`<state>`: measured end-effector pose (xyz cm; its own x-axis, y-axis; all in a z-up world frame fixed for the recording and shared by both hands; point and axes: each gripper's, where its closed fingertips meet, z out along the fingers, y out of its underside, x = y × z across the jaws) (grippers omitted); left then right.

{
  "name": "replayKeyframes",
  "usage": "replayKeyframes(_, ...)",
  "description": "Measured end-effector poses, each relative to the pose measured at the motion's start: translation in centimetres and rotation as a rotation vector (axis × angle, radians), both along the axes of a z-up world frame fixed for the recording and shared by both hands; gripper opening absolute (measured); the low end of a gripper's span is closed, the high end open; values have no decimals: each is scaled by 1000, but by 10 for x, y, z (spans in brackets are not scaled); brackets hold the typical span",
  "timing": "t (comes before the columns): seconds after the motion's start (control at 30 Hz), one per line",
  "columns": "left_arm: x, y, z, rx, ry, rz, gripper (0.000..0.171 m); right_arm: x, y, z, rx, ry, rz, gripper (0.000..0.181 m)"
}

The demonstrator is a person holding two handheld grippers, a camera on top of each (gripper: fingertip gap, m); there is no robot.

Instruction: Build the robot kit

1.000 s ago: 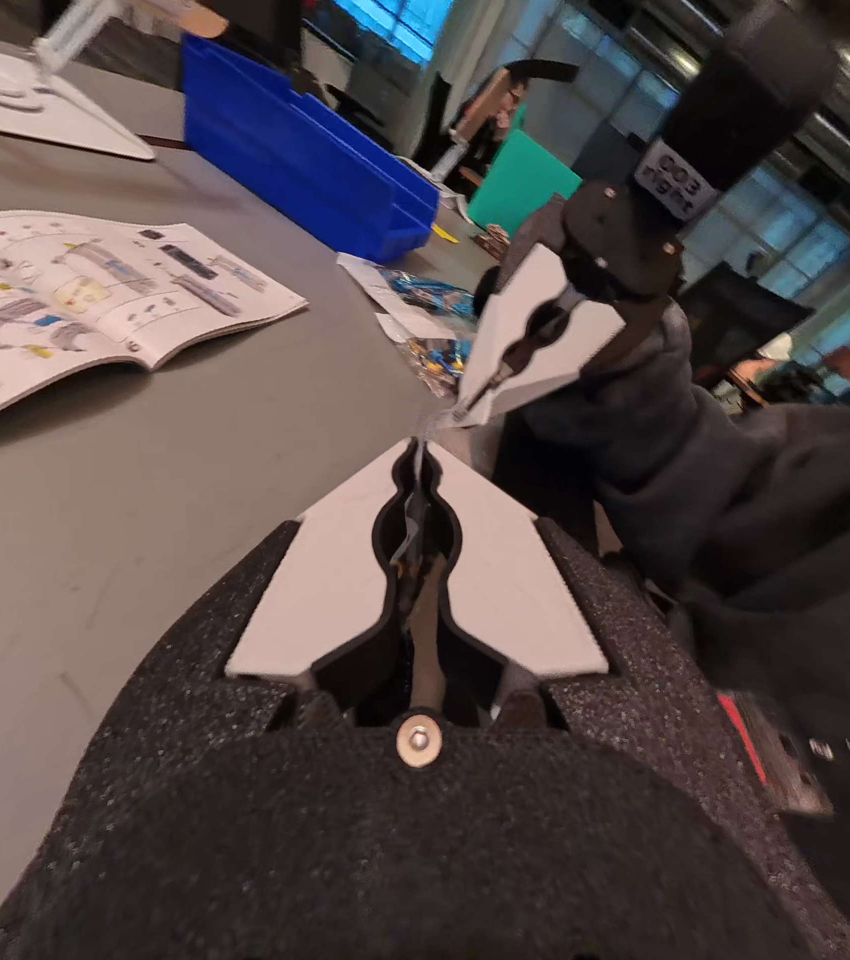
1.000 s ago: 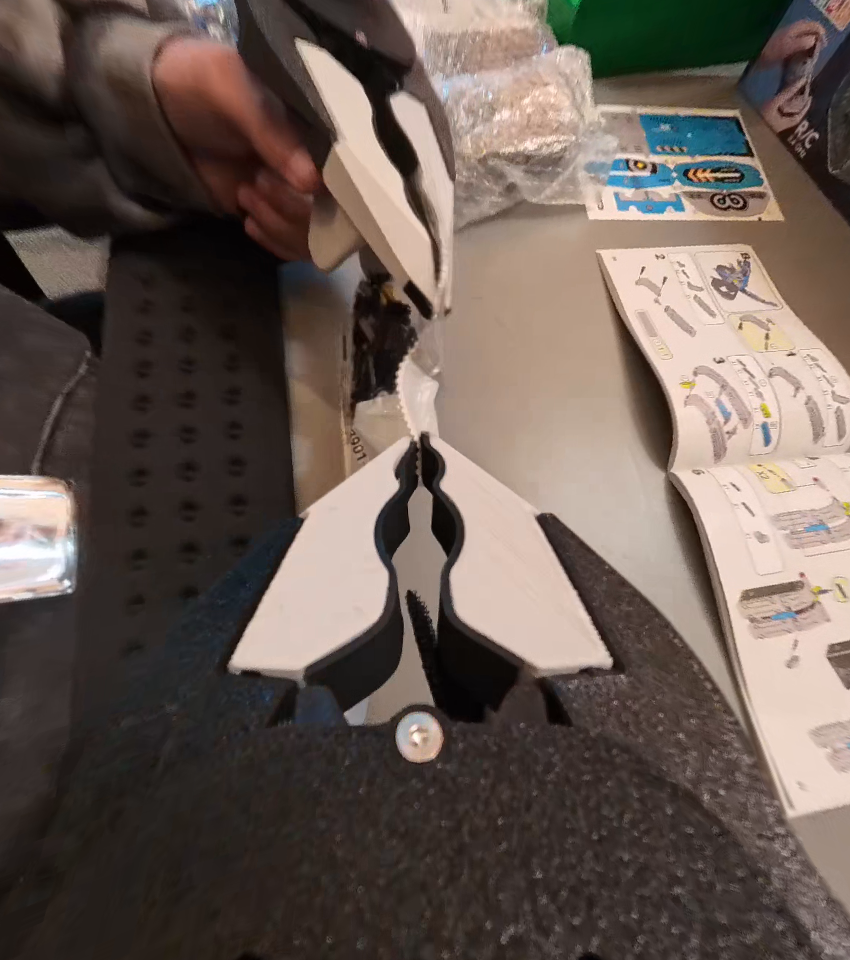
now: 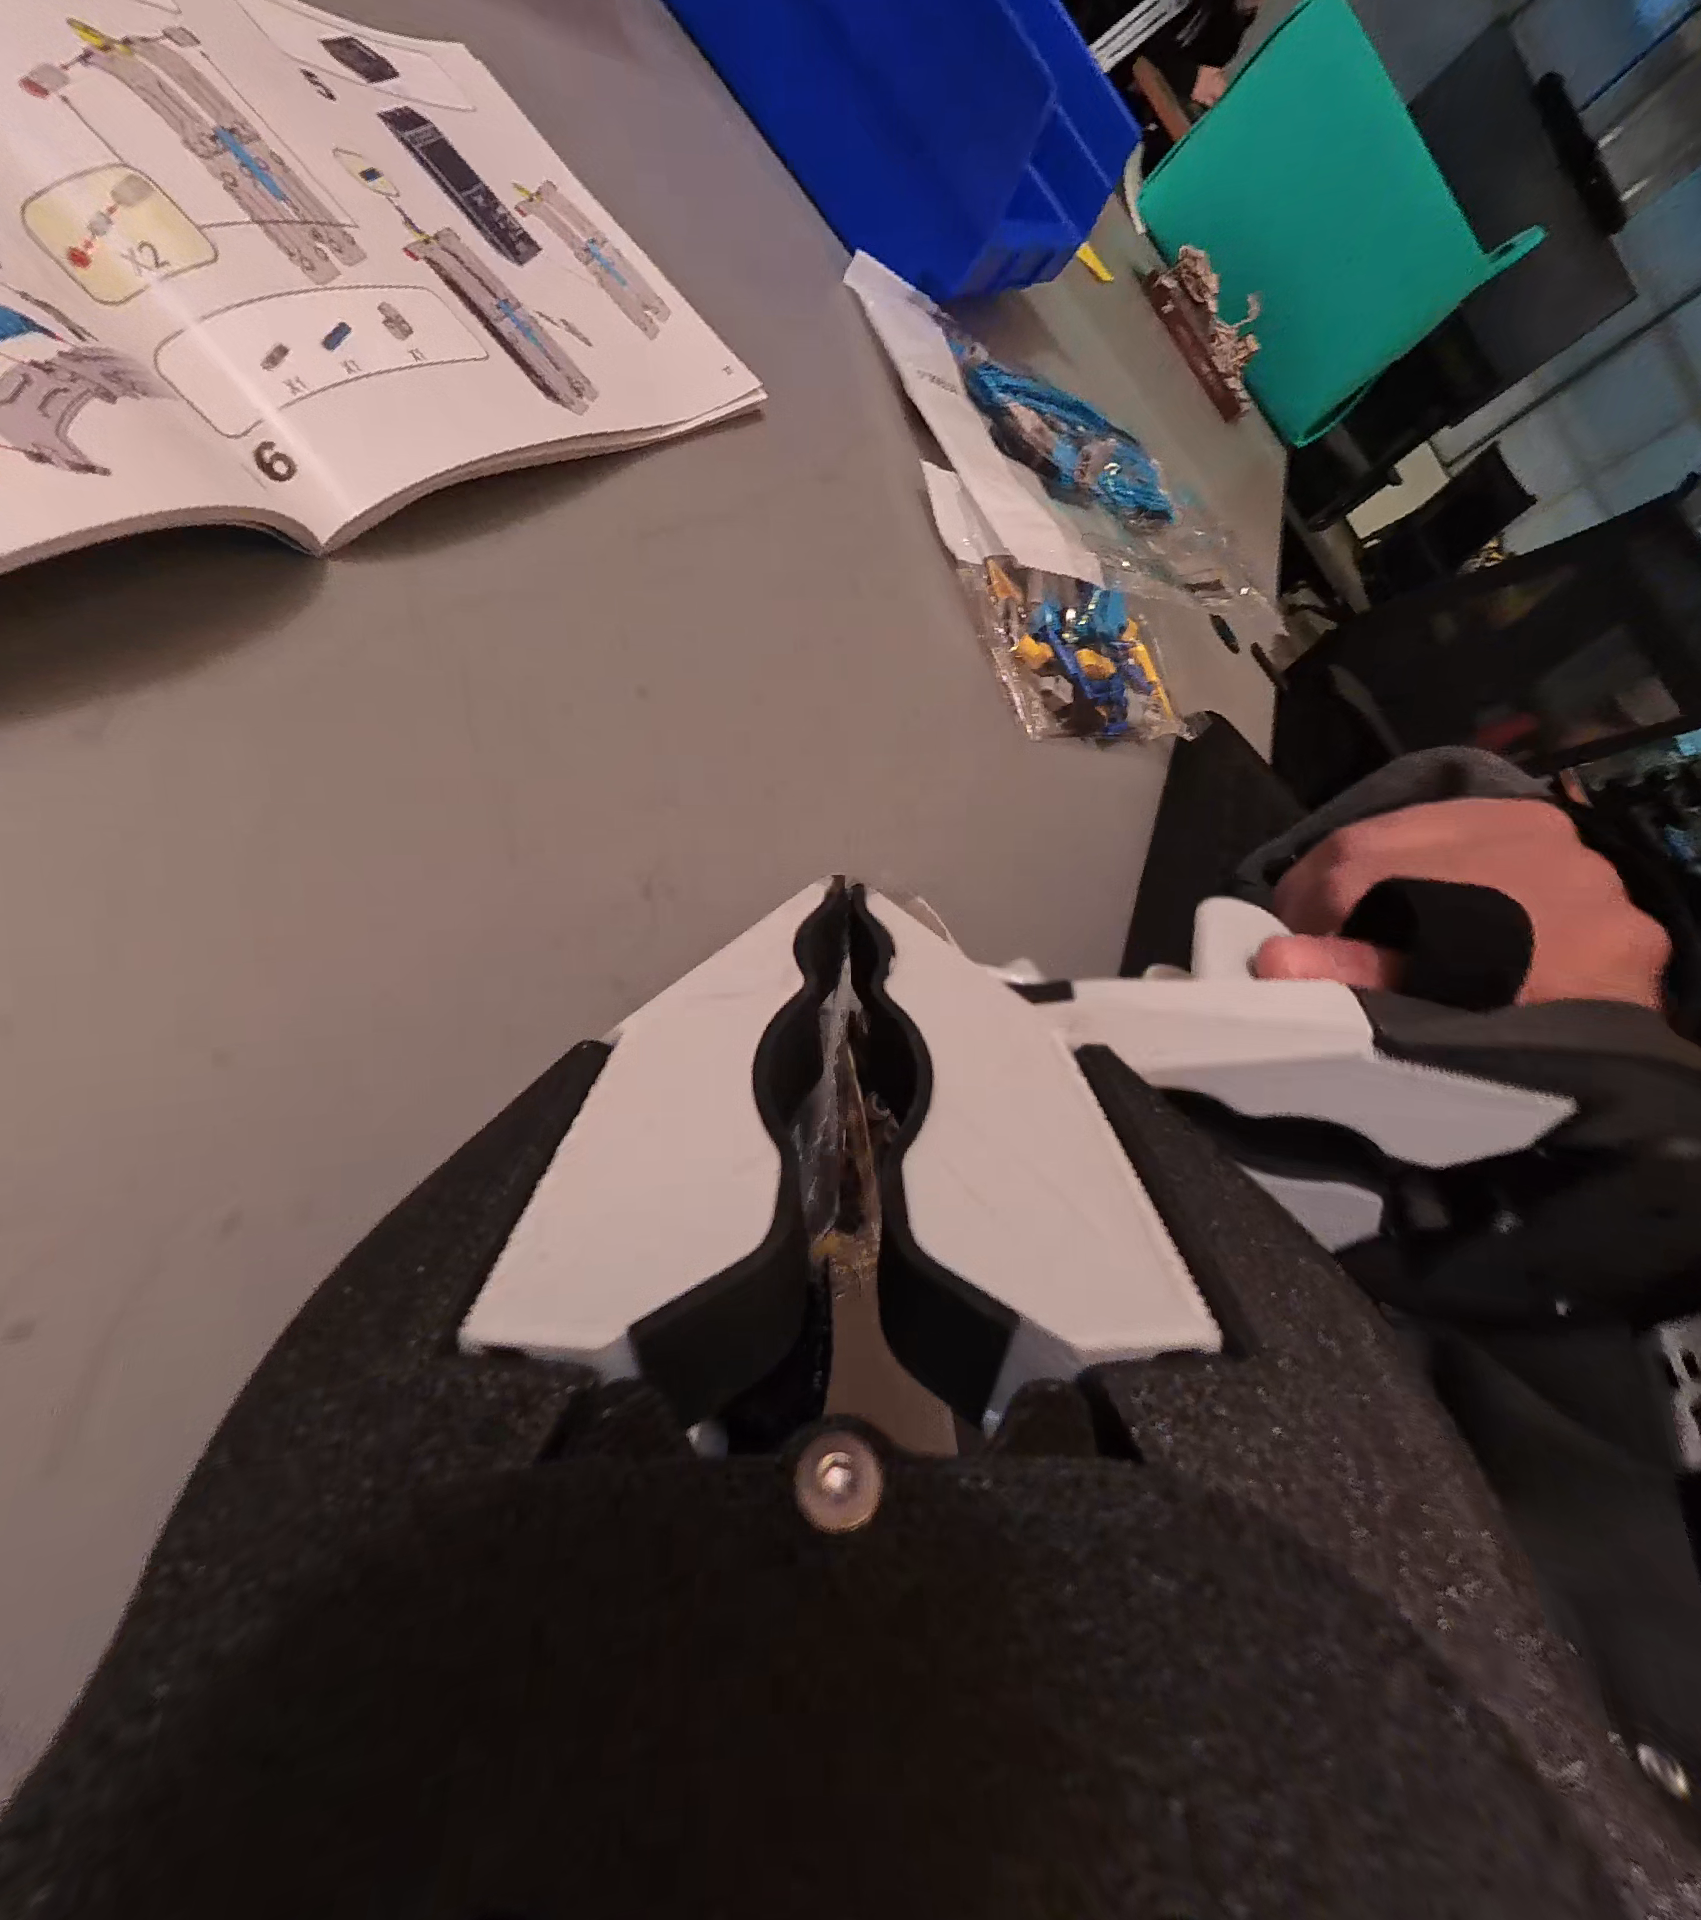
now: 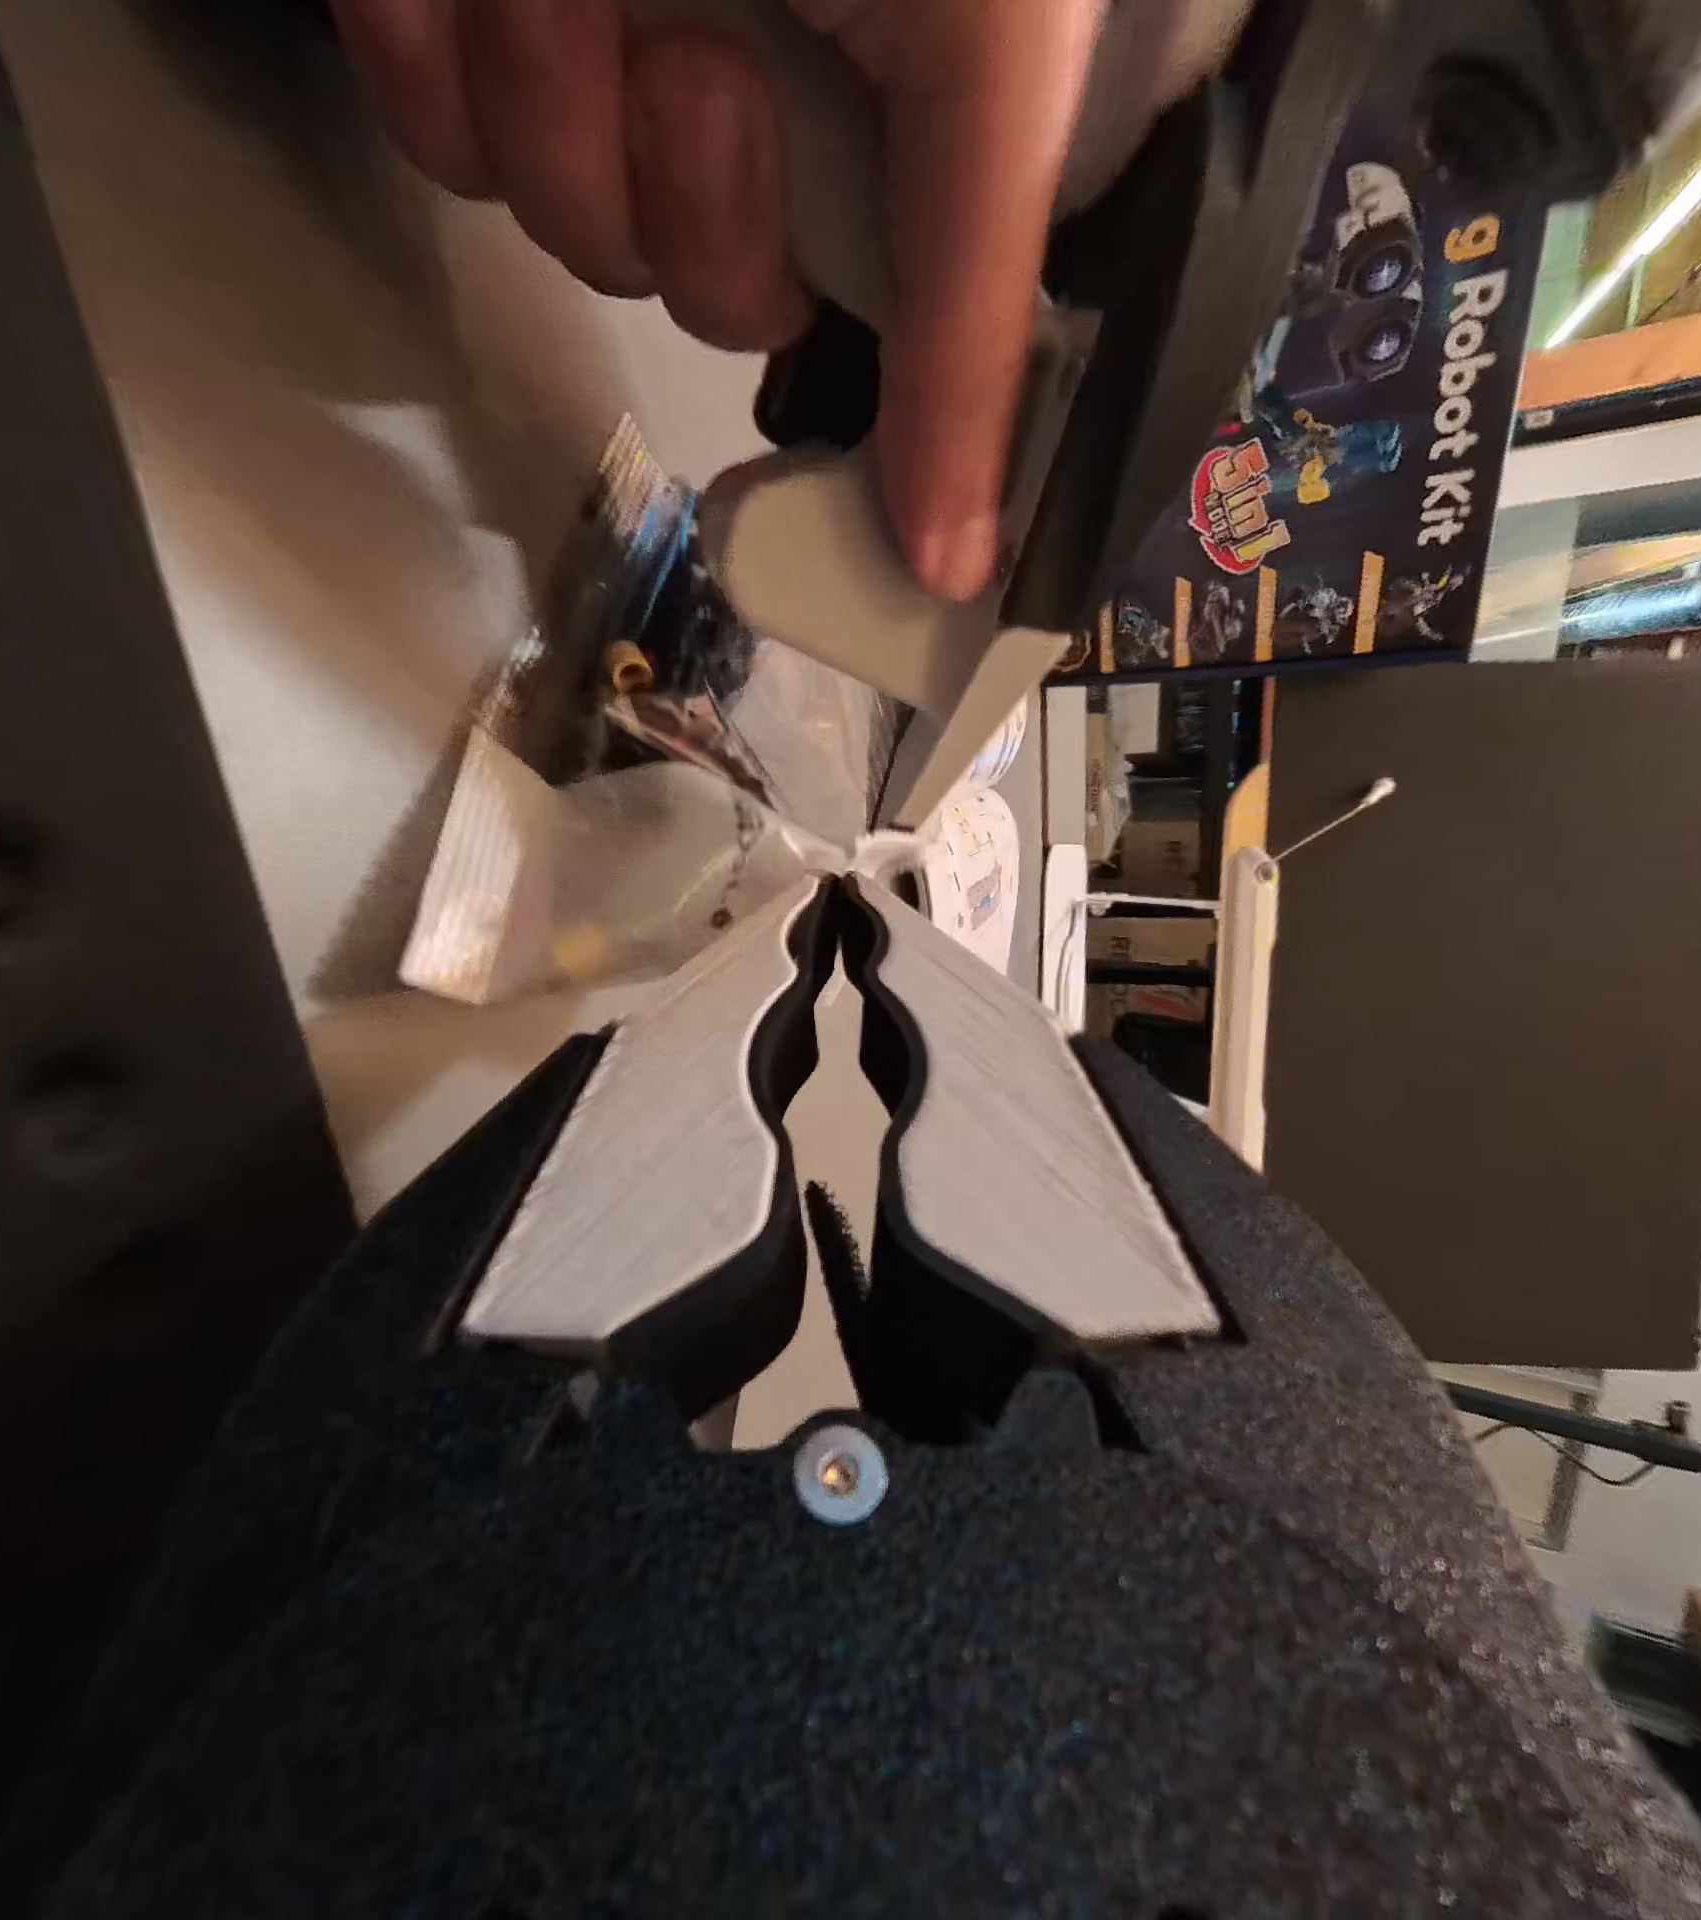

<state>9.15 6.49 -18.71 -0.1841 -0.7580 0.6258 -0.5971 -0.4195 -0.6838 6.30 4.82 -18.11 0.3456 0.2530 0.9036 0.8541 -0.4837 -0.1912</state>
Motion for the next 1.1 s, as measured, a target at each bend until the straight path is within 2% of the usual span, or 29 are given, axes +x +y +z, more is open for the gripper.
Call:
replayKeyframes(0.07,2,1,-5,-6,12,39,0,-3,2,-3,4,-19,-3,0)
replayKeyframes(0.27,11,11,-9,16,18,175,0,-9,6,-6,51,87,-12,0)
replayKeyframes(0.3,13,32,-13,80,33,303,0,-21,5,-11,18,149,46,0)
replayKeyframes(0.33,12,63,-11,150,30,425,0,-65,1,-4,47,280,201,0)
replayKeyframes(0.37,12,74,-5,108,3,439,0,-89,-1,3,80,227,242,0)
replayKeyframes(0.4,12,68,-3,37,-9,402,0,-89,0,5,111,168,226,0)
replayKeyframes(0.43,8,60,-4,41,-15,375,0,-67,2,3,101,210,141,0)
replayKeyframes(0.5,5,43,1,93,-39,310,0,-36,-2,20,144,529,80,0)
replayKeyframes(0.57,7,37,6,80,-70,278,0,-14,-5,18,138,778,17,0)
replayKeyframes(0.6,7,34,10,57,-85,260,0,-6,-6,17,126,861,-4,0)
replayKeyframes(0.7,4,34,19,43,-123,252,0,11,-9,37,218,1062,36,0)
replayKeyframes(0.8,-4,30,31,52,-171,203,0,24,-11,40,218,1282,43,36)
replayKeyframes(0.9,-17,22,53,-61,-241,128,0,30,-9,39,199,1498,28,49)
replayKeyframes(0.97,-27,22,75,-167,-317,102,0,23,-8,30,114,1593,26,54)
replayKeyframes(1.03,-37,26,96,-265,-387,82,0,13,-6,22,18,1649,27,70)
replayKeyframes(1.1,-45,31,111,-333,-447,72,0,9,-6,19,-20,1668,29,71)
